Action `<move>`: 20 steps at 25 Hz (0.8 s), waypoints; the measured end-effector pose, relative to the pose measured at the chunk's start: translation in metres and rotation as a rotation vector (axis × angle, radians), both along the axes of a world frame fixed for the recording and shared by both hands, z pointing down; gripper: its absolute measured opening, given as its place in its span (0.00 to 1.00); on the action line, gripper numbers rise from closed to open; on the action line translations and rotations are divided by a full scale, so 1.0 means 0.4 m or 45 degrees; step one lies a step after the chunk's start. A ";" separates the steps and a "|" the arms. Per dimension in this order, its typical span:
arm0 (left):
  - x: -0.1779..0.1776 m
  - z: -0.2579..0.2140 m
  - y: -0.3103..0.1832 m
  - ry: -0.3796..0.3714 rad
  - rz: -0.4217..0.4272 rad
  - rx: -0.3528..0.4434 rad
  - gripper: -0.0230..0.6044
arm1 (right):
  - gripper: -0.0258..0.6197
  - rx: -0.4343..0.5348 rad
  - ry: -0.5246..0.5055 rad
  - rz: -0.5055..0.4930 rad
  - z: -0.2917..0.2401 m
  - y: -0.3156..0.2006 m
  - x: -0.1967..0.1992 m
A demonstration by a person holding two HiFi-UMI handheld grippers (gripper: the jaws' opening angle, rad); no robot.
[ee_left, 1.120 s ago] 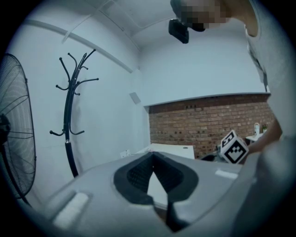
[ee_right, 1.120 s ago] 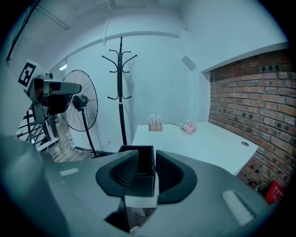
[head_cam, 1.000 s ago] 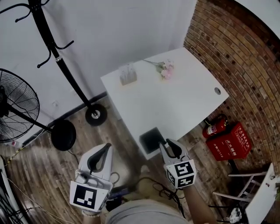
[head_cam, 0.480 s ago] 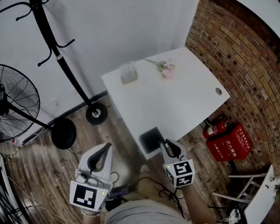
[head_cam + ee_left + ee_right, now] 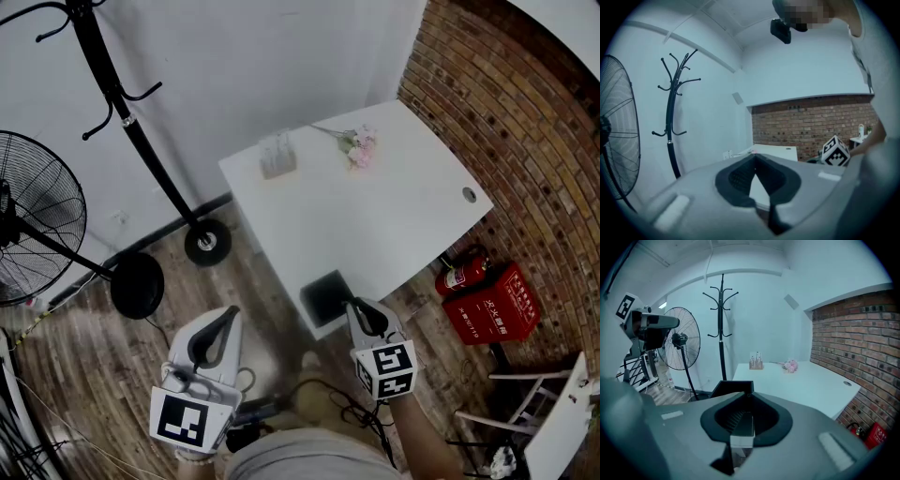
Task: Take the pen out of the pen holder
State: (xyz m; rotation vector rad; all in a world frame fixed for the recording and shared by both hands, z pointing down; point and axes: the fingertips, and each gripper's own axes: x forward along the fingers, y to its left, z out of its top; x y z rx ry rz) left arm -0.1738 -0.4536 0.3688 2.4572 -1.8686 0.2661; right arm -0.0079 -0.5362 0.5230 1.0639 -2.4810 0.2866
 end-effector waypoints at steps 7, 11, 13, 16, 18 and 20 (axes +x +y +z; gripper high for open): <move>-0.011 -0.013 0.012 0.006 -0.002 0.012 0.03 | 0.11 0.018 -0.018 0.020 -0.022 0.002 -0.001; -0.018 -0.011 0.026 0.005 0.004 0.009 0.03 | 0.10 0.047 -0.036 0.033 -0.045 0.008 -0.007; -0.020 -0.013 0.034 0.004 0.010 0.013 0.03 | 0.10 0.061 -0.043 0.037 -0.057 0.015 -0.010; -0.021 -0.019 0.047 0.006 0.028 0.025 0.03 | 0.10 0.084 -0.056 0.047 -0.079 0.032 -0.014; -0.021 -0.020 0.057 0.005 0.042 0.027 0.03 | 0.10 0.104 -0.065 0.058 -0.099 0.043 -0.015; -0.019 -0.022 0.069 0.004 0.059 0.030 0.03 | 0.10 0.129 -0.079 0.070 -0.121 0.056 -0.016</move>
